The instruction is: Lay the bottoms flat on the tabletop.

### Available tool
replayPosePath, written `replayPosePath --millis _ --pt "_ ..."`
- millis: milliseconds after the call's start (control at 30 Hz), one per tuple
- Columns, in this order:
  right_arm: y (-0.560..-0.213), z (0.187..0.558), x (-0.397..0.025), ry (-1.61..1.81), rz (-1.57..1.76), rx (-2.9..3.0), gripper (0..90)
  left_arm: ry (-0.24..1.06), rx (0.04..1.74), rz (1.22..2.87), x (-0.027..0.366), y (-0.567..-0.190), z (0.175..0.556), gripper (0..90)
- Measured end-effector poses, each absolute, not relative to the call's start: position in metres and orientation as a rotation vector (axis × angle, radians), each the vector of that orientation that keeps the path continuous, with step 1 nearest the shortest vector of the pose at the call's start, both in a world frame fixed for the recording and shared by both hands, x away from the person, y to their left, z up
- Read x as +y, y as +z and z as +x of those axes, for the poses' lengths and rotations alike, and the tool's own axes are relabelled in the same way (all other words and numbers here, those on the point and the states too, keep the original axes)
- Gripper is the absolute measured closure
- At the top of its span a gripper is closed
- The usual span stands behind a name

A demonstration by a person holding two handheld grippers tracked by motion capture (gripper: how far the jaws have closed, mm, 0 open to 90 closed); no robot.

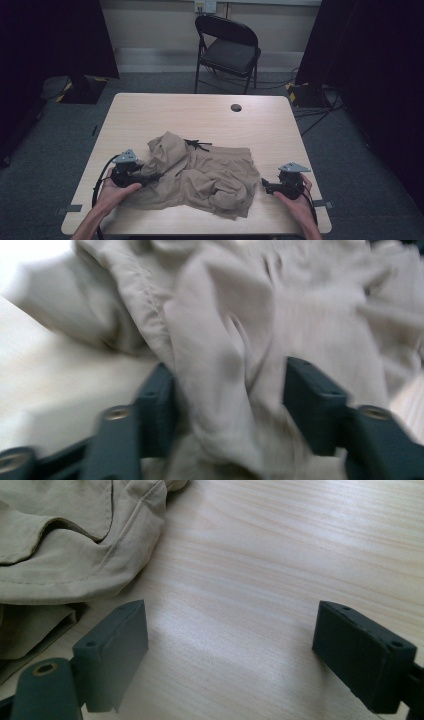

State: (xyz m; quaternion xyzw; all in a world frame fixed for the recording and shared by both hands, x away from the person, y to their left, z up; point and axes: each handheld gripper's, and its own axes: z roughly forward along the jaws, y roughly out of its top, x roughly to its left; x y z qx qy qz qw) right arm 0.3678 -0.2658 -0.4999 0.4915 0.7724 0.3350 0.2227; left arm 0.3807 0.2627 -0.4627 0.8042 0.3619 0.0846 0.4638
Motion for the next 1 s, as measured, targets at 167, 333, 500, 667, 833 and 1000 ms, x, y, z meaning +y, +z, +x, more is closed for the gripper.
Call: replayPosePath --millis 167,333,500,667,833,1000 --pt "-0.5 0.368 -0.266 0.926 1.357 2.133 13.7 0.261 0.896 1.912 0.267 -0.435 0.398 29.5" --pt "-0.5 0.368 -0.266 0.927 1.358 2.136 13.7 0.289 0.88 1.884 0.248 -0.412 0.432 28.1" --pt "-0.5 0.368 -0.266 0.926 1.357 2.135 13.7 0.275 0.914 1.945 0.219 -0.431 0.47 38.4" --pt "-0.5 0.368 -0.266 0.927 1.357 2.136 13.7 0.213 0.986 2.033 0.199 -0.47 0.487 31.7" --pt "-0.5 0.368 -0.266 0.927 1.355 2.138 13.8 0.266 0.987 2.072 0.194 -0.481 0.482 50.8" --pt "-0.5 0.368 -0.266 0.927 1.355 2.137 13.8 0.25 0.908 2.01 0.212 -0.456 0.468 79.2"
